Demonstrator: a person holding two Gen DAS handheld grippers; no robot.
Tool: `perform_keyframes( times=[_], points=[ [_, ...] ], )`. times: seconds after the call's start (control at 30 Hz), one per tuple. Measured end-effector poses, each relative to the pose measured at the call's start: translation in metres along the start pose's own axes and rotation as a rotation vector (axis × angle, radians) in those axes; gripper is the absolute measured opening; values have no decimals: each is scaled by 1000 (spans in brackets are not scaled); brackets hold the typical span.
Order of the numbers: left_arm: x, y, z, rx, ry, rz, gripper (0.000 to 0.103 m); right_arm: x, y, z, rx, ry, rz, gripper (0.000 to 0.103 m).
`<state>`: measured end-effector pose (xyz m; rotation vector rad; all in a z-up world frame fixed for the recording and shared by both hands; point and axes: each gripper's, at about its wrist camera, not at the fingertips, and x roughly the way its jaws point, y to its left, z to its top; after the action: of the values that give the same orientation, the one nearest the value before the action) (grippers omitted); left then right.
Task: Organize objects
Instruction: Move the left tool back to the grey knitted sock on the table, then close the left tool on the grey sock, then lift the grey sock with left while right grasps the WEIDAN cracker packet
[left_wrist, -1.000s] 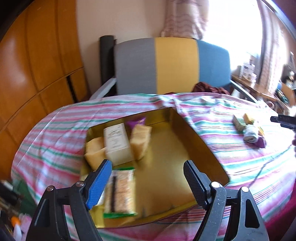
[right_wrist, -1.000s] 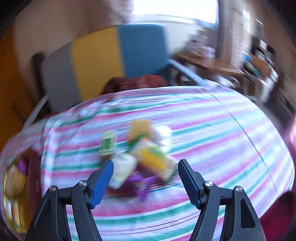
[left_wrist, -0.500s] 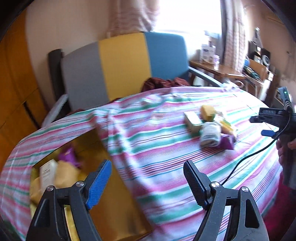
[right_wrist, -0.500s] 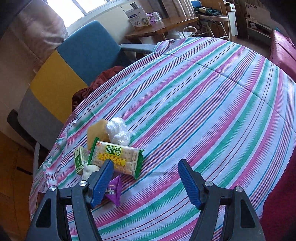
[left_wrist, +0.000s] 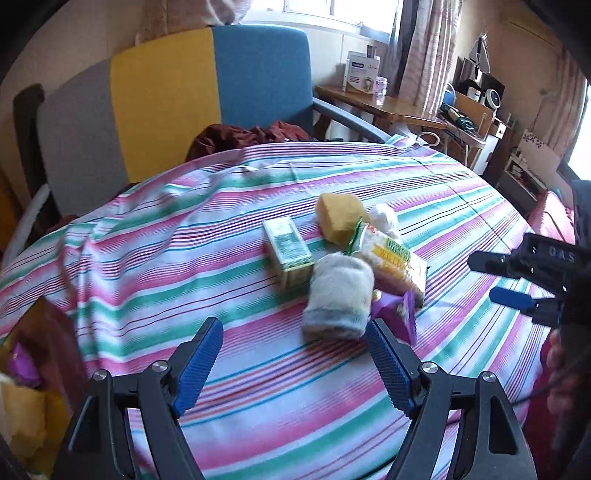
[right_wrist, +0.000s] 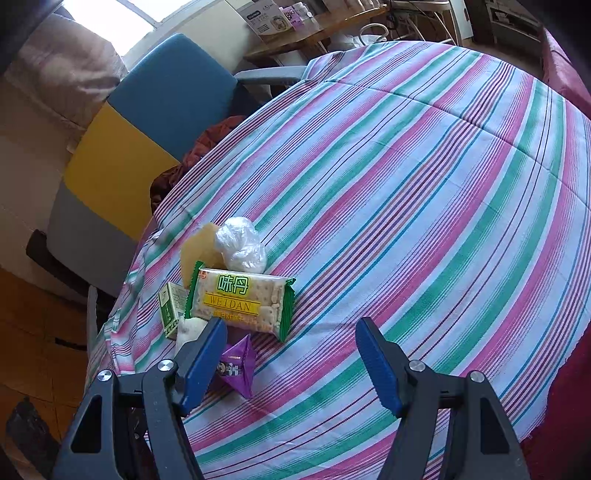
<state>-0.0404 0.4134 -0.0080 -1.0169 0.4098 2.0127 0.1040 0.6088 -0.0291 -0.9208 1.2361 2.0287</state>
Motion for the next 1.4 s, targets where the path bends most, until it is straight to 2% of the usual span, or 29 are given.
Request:
perform_keyframes(
  times=[0.13,0.33,0.4,0.43,0.47,0.5,0.57,0.67,0.83,1.03,1.4],
  points=[
    [31,-9,11,1,41,-42,80,4,-2,-1,15,30,11,73],
    [74,-18,22,11,82,-50,80,8,-2,-1,12,50,21,73],
    [81,-14,26,-20,97,-92,76,9,-2,-2,9,60,24,73],
    [83,-12,26,-38,104,-123,69,10,-1,-2,5,64,23,73],
    [82,-11,25,-48,108,-153,57,11,-1,-2,0,66,18,73],
    [79,-11,24,-52,109,-183,52,11,-1,-3,-1,67,17,73],
    [70,-13,18,-35,97,-157,51,11,-1,-3,-1,67,15,73],
    [56,-7,2,-50,91,-161,50,9,-3,-3,0,57,6,73],
    [22,8,-38,-100,99,-150,50,8,-4,-2,-3,47,-12,73],
    [-17,11,-83,-105,86,-104,50,8,0,-4,-22,41,-34,73],
    [-7,9,-81,-111,59,-91,51,14,4,-7,-55,44,-75,73]
  ],
)
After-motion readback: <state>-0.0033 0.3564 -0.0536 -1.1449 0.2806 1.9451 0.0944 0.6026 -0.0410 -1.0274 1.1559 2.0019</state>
